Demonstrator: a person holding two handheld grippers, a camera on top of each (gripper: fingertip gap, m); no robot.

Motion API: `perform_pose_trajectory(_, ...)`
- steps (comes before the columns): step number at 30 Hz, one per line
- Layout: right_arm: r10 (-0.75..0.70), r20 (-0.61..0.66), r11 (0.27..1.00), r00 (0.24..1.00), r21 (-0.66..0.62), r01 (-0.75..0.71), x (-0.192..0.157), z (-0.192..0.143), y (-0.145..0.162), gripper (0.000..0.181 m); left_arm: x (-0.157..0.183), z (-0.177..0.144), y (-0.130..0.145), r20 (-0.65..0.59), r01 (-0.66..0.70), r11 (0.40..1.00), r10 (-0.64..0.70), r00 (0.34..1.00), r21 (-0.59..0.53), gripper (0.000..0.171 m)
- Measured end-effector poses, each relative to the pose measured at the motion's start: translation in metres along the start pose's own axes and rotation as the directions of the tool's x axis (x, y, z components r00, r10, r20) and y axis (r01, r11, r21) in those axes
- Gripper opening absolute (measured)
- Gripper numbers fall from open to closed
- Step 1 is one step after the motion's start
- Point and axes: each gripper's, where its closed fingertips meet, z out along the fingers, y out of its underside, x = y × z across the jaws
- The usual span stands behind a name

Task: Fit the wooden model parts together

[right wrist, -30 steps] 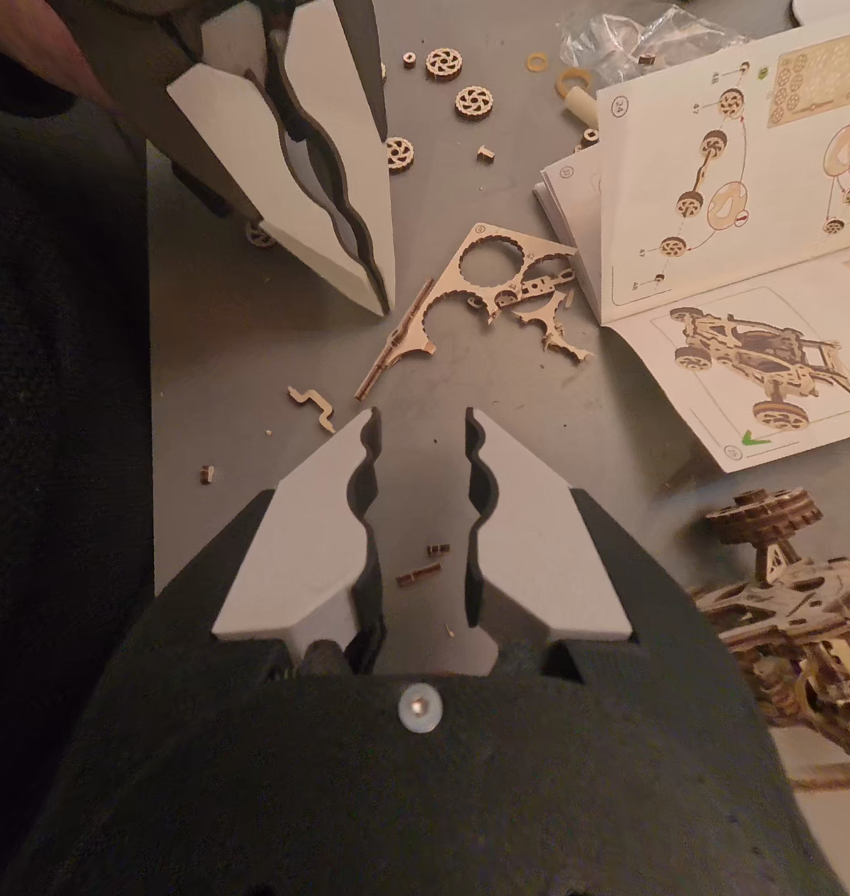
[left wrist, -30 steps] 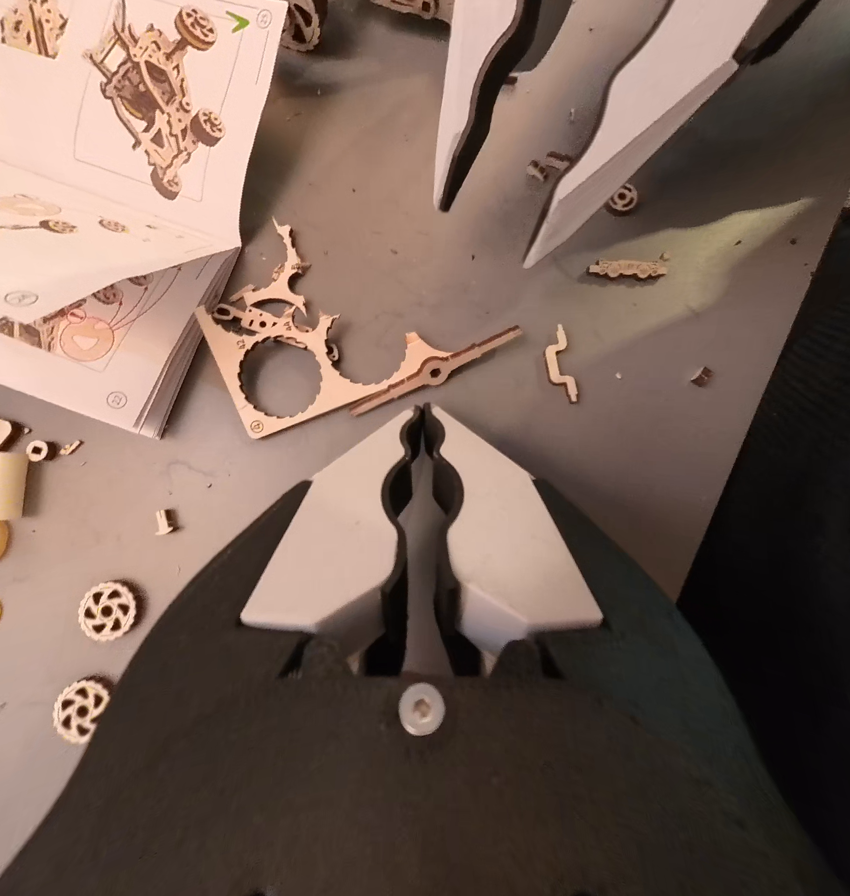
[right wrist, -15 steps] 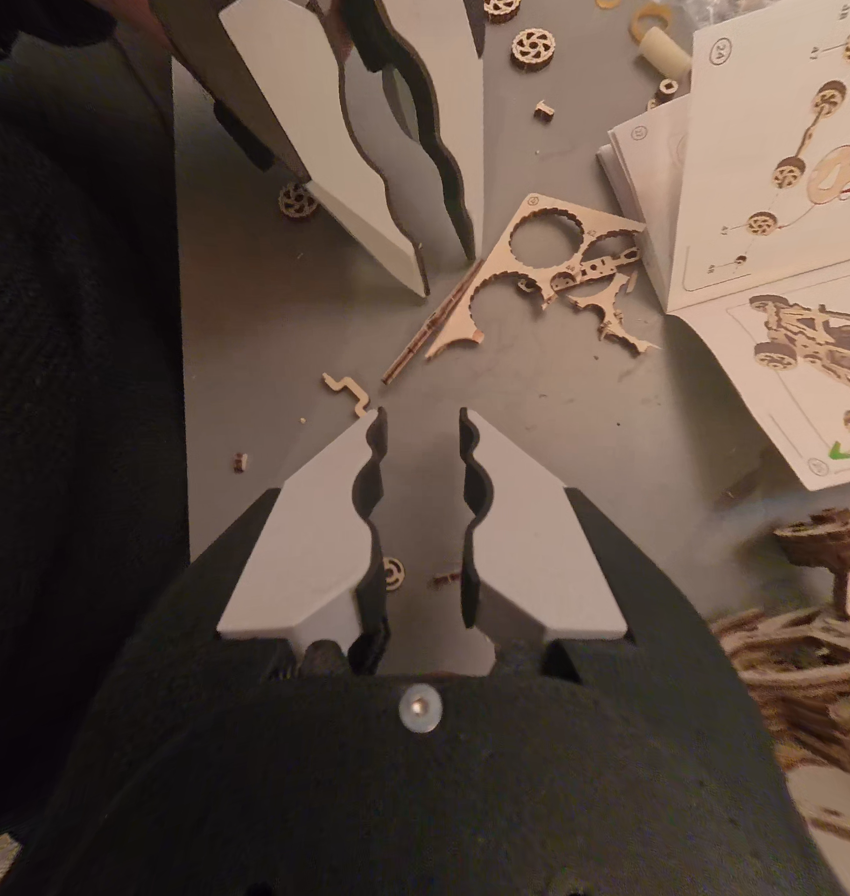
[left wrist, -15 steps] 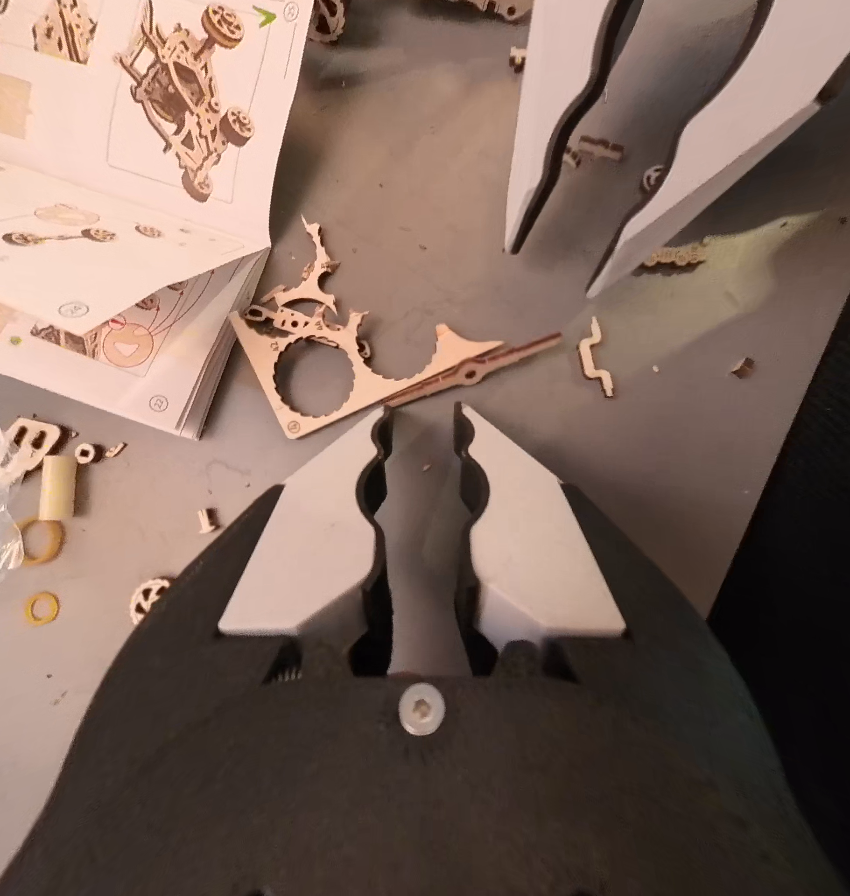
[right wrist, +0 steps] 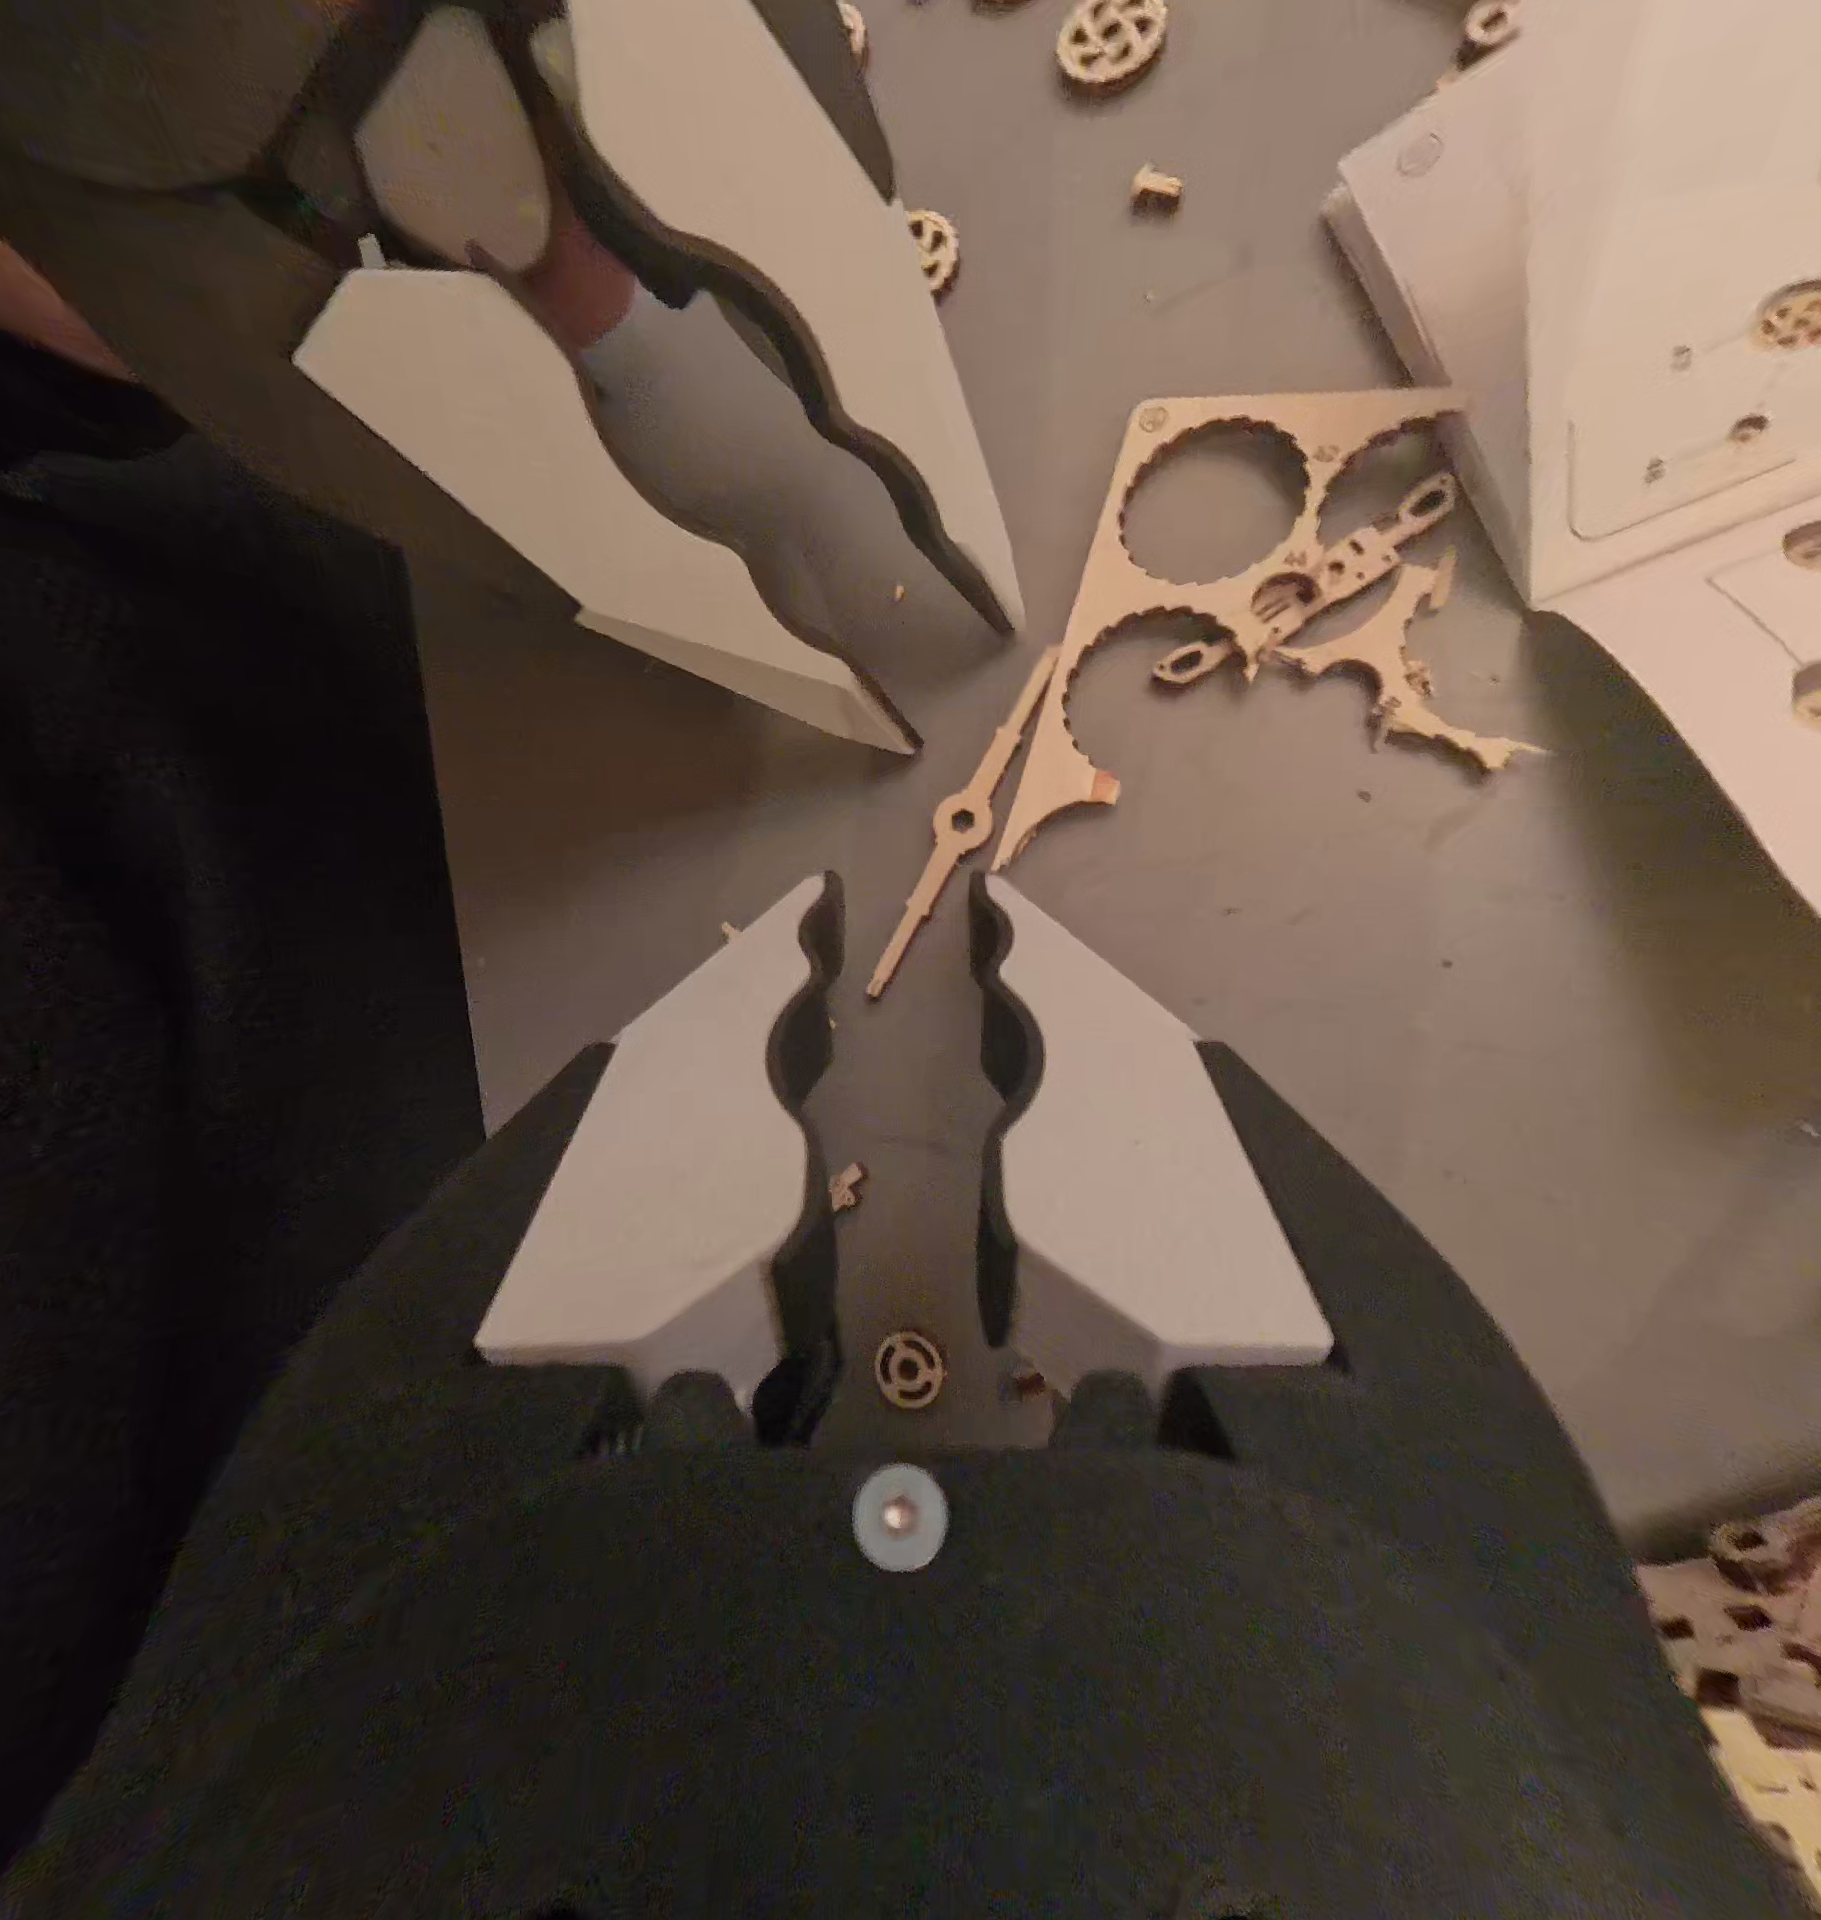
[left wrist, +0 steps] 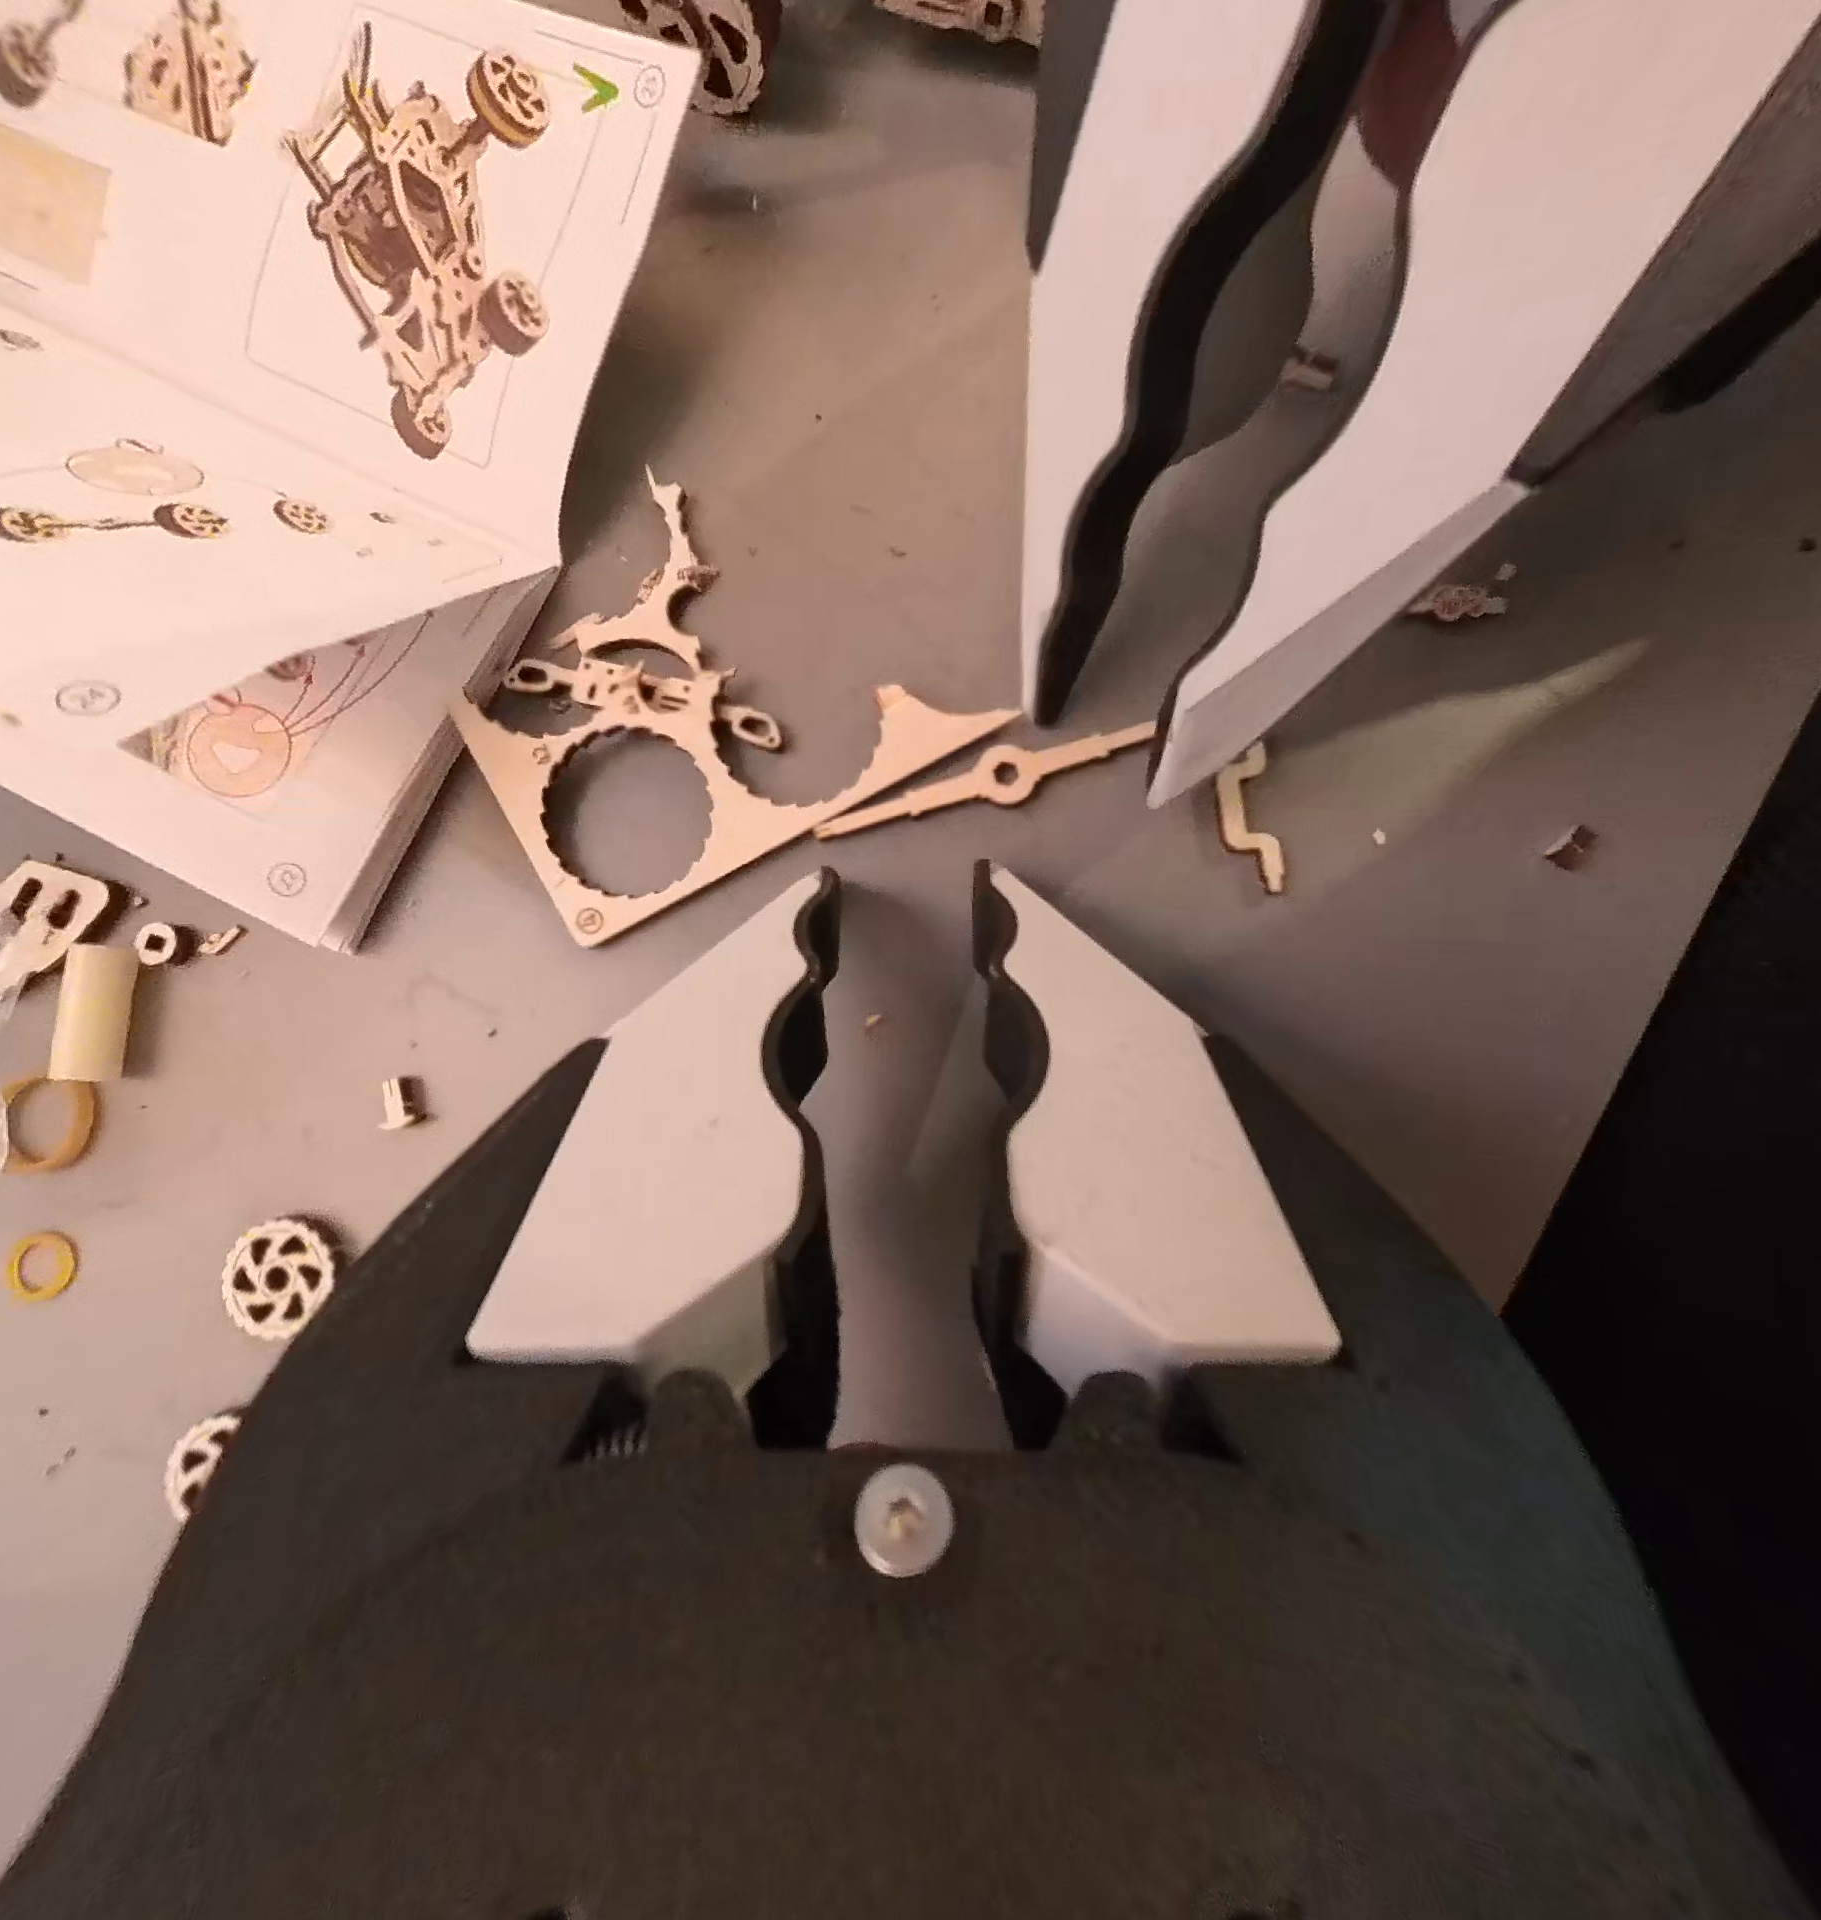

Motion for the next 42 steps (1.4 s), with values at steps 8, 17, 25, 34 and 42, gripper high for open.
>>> perform_pose_trajectory(8,-0.137,-0.135,0.990,0.981,-0.031,0.135,0.006,0.003,0.000,0.003,0.008,-0.001,0.000,-0.010,0.023,1.000,-0.023,1.000,0.010,0.023)
perform_pose_trajectory(17,-0.208,-0.086,0.975,0.974,0.055,0.213,-0.003,-0.010,-0.007,0.001,0.010,-0.017,-0.004,-0.013,-0.069,0.996,0.070,0.997,0.063,0.020)
perform_pose_trajectory(25,-0.293,-0.062,0.953,0.954,0.062,0.296,-0.013,-0.017,-0.008,0.002,0.026,-0.026,-0.005,0.019,-0.177,0.981,0.176,0.984,0.084,0.003)
perform_pose_trajectory(34,-0.126,0.177,0.984,0.976,0.149,0.100,-0.028,-0.022,-0.021,0.020,0.042,-0.046,-0.003,0.103,-0.302,0.950,0.293,0.950,0.077,0.000)
perform_pose_trajectory(42,-0.040,0.439,0.987,0.897,0.156,-0.033,-0.049,-0.034,-0.025,0.004,0.050,-0.056,-0.018,0.134,-0.466,0.881,0.453,0.881,0.085,0.000)
